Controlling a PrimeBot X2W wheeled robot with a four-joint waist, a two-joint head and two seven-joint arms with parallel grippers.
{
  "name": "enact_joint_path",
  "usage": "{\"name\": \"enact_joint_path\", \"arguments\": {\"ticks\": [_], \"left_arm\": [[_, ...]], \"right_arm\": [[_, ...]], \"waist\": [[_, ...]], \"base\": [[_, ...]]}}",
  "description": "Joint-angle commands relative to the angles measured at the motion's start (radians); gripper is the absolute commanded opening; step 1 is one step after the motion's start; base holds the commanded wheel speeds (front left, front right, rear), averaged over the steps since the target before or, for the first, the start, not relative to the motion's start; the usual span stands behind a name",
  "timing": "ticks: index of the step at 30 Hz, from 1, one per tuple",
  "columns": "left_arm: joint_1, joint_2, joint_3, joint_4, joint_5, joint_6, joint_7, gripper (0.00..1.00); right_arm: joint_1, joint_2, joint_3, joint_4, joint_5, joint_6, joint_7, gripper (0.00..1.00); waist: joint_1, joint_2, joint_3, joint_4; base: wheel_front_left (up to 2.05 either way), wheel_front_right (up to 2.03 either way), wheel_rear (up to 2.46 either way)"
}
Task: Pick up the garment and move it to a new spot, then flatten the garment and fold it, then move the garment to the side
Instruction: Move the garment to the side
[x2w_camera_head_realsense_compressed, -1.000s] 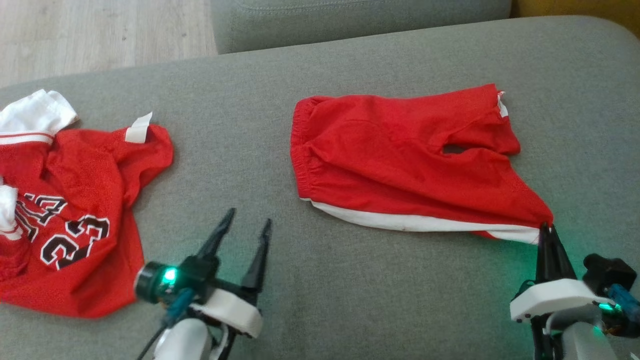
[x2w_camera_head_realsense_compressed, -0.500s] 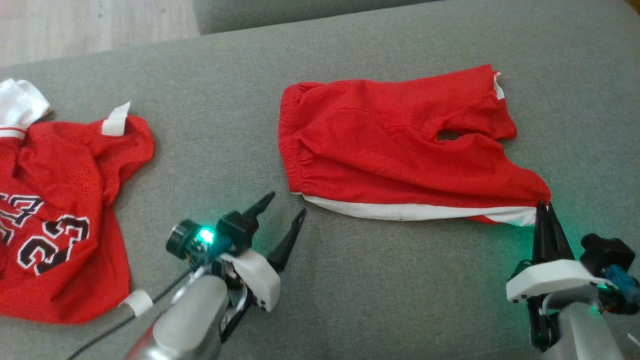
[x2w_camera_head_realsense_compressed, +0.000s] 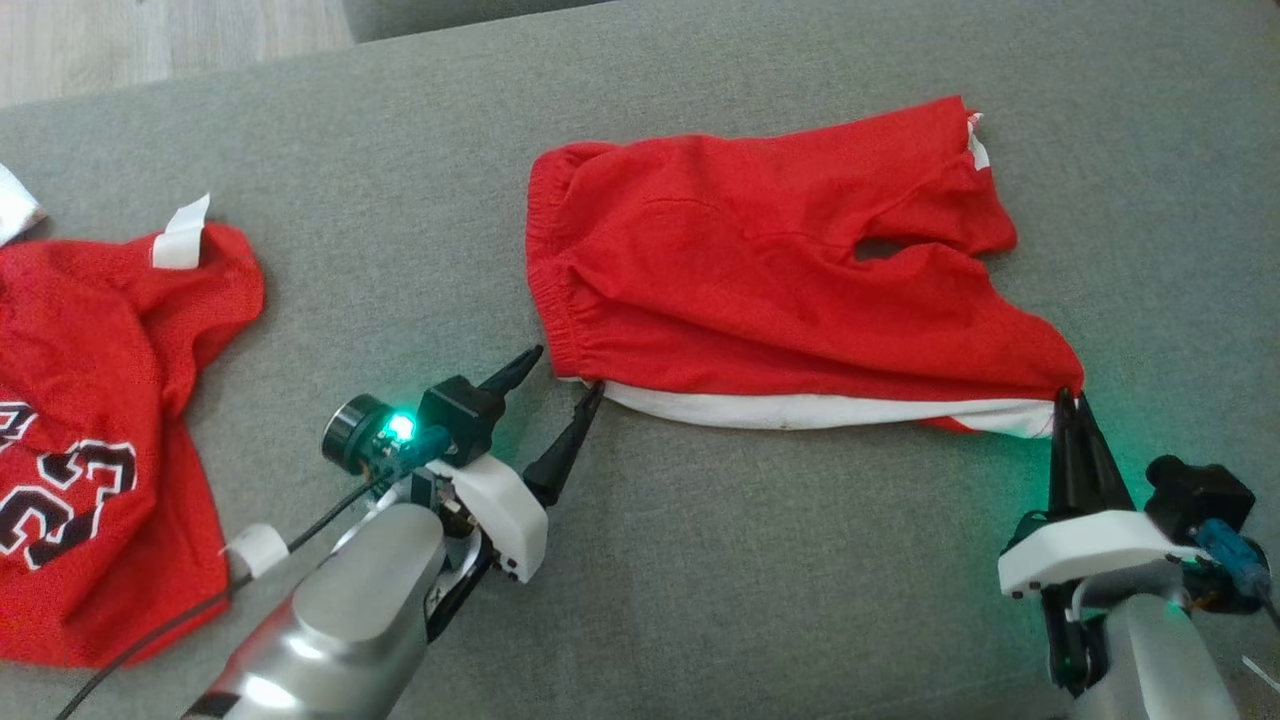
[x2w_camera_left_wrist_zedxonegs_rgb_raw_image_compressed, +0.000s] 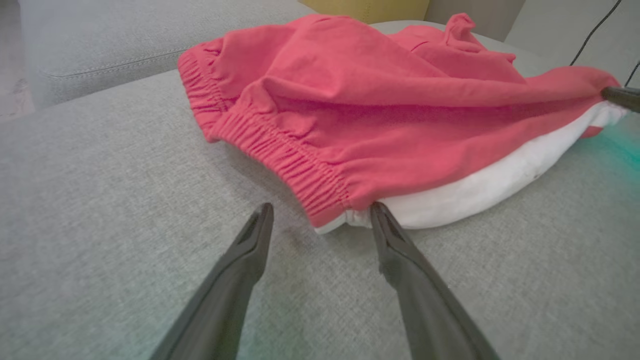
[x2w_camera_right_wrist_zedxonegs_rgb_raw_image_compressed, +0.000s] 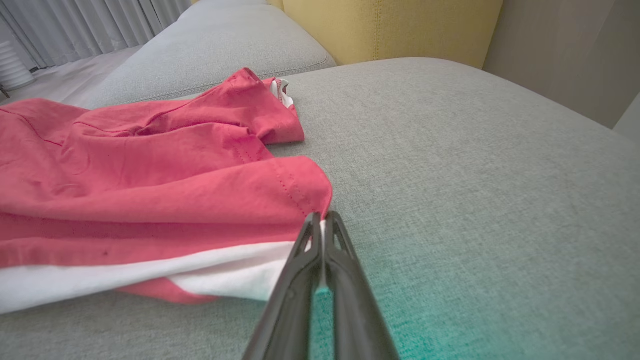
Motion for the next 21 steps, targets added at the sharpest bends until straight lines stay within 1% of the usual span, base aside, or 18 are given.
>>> {"name": "enact_joint_path", "arguments": {"ticks": [1, 7, 8, 9, 10, 16, 21], "left_arm": [[-0.048, 0.025, 0.008, -0.014, -0.016, 0.002, -0.017, 1.00], [-0.076, 0.034, -0.065, -0.008, -0.072, 0.002, -0.039, 1.00], [-0.080, 0.036, -0.075, -0.007, -0.082, 0.002, -0.043, 0.88], [-0.084, 0.038, -0.084, -0.006, -0.090, 0.002, -0.047, 0.21], [-0.088, 0.040, -0.092, -0.005, -0.096, 0.002, -0.052, 0.00], [-0.105, 0.050, -0.130, 0.007, -0.117, 0.002, -0.076, 0.00], [-0.107, 0.073, -0.157, 0.013, -0.116, 0.002, -0.087, 0.00]], "right_arm": [[-0.031, 0.000, 0.028, -0.034, 0.006, 0.008, -0.011, 0.00], [-0.033, 0.000, 0.034, -0.035, 0.010, 0.008, -0.011, 0.00], [-0.033, 0.000, 0.034, -0.035, 0.010, 0.008, -0.011, 0.00], [-0.034, 0.000, 0.035, -0.036, 0.011, 0.008, -0.011, 0.00], [-0.034, 0.000, 0.036, -0.036, 0.012, 0.008, -0.011, 0.00], [-0.033, 0.000, 0.028, -0.036, 0.011, 0.008, -0.011, 0.00], [-0.036, 0.000, 0.032, -0.053, 0.012, 0.008, -0.011, 0.00]], "waist": [[-0.0001, 0.0000, 0.002, -0.002], [-0.0001, 0.0000, 0.009, -0.009], [-0.0001, 0.0000, 0.010, -0.010], [-0.0001, 0.0000, 0.011, -0.011], [-0.0001, 0.0000, 0.012, -0.012], [-0.0001, 0.0000, 0.007, -0.005], [-0.0001, 0.0000, -0.018, 0.009]], "base": [[0.00, 0.00, 0.00], [0.00, 0.00, 0.00], [0.00, 0.00, 0.00], [0.00, 0.00, 0.00], [0.00, 0.00, 0.00], [0.00, 0.00, 0.00], [0.00, 0.00, 0.00]]}}
